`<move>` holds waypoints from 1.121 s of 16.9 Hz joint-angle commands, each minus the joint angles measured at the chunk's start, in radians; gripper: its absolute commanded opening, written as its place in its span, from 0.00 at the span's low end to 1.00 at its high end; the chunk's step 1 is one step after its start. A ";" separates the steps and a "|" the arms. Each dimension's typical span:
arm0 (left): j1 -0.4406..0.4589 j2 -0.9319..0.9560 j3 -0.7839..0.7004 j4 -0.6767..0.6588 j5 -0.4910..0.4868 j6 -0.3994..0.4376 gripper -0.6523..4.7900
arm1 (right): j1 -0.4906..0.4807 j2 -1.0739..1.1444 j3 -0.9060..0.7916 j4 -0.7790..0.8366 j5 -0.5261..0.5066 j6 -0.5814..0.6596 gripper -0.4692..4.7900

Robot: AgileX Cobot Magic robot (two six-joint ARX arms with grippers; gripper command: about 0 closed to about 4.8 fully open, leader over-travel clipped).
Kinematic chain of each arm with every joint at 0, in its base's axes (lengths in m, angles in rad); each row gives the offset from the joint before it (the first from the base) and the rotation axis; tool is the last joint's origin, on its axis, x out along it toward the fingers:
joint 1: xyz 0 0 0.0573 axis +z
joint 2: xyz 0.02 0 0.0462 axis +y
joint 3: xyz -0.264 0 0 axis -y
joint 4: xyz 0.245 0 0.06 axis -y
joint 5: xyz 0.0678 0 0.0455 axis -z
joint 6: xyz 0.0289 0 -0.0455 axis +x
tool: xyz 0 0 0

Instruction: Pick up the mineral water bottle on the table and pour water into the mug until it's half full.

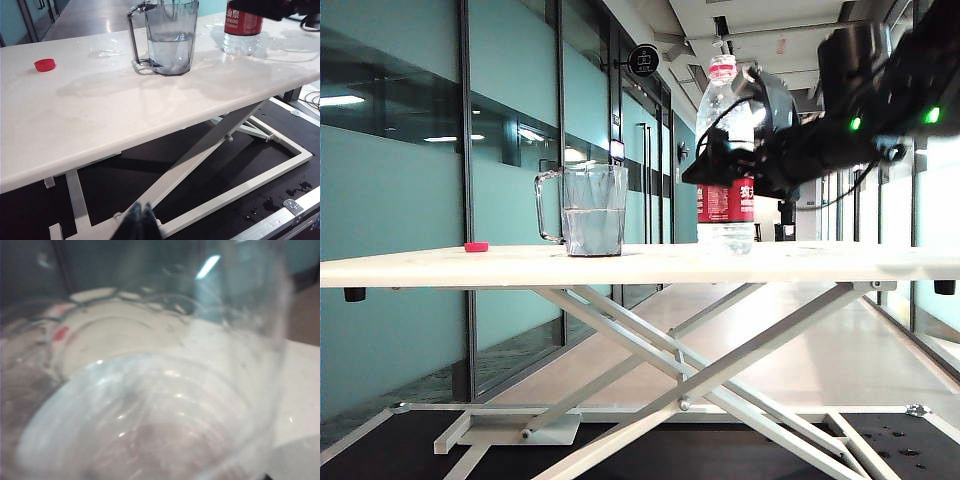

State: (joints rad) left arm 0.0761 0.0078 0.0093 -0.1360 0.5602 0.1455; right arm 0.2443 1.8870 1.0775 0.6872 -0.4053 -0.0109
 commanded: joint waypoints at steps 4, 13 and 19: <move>0.000 0.000 0.001 -0.006 0.004 0.004 0.11 | -0.010 -0.182 -0.142 -0.087 -0.018 -0.072 1.00; 0.000 0.000 0.001 -0.005 0.001 -0.004 0.11 | -0.024 -0.837 -0.551 -0.383 0.019 -0.093 0.07; 0.000 -0.001 0.001 -0.005 0.001 -0.004 0.11 | -0.023 -1.339 -0.820 -0.482 0.153 -0.026 0.07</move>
State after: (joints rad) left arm 0.0761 0.0071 0.0093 -0.1360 0.5602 0.1421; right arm 0.2192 0.5987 0.2859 0.2066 -0.2840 -0.0559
